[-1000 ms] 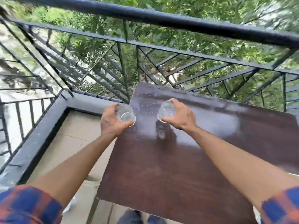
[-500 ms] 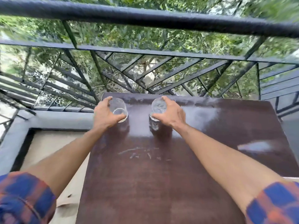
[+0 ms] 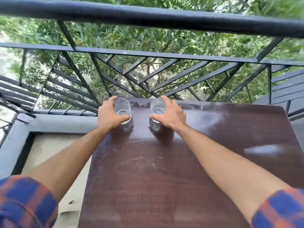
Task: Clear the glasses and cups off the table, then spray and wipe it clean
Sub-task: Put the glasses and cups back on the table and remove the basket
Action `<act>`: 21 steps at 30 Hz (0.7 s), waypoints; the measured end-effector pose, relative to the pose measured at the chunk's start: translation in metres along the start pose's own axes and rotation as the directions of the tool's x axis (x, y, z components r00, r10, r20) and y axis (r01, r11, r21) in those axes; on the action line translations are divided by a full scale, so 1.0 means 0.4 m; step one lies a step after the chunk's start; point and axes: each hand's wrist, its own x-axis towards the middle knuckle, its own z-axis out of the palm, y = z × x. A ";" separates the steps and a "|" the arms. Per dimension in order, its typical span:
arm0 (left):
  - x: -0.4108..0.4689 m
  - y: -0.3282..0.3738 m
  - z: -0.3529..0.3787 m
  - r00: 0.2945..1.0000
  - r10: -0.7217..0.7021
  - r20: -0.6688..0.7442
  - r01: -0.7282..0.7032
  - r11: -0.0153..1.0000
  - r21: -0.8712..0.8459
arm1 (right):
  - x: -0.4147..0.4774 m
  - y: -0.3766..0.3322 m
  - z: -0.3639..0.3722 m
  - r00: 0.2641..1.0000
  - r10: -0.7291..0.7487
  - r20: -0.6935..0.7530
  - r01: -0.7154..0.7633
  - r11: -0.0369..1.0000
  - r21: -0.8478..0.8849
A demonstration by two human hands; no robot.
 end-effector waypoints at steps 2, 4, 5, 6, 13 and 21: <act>0.001 -0.002 -0.003 1.000 -0.020 0.013 0.020 1.000 0.001 | -0.001 0.000 0.000 1.000 0.004 0.003 -0.004 1.000 0.009; -0.008 -0.002 -0.006 0.999 -0.034 0.008 0.034 0.999 0.002 | -0.005 -0.001 -0.003 1.000 0.005 0.015 -0.005 1.000 0.013; -0.013 -0.006 -0.010 0.999 -0.040 -0.002 0.040 0.999 -0.003 | -0.009 -0.002 -0.006 1.000 0.005 0.020 -0.005 1.000 0.013; -0.024 -0.005 -0.018 0.999 -0.045 -0.011 0.045 0.999 -0.005 | -0.013 -0.002 -0.010 1.000 0.006 0.021 -0.006 1.000 0.015; -0.208 -0.096 -0.095 0.989 -0.115 -0.097 0.108 0.992 -0.071 | -0.121 0.012 -0.028 0.977 0.079 -0.196 -0.043 0.982 0.182; -0.744 -0.421 -0.232 0.853 -0.455 -0.256 0.426 0.890 -0.161 | -0.356 -0.091 0.106 0.995 0.052 0.084 -0.080 0.922 0.378</act>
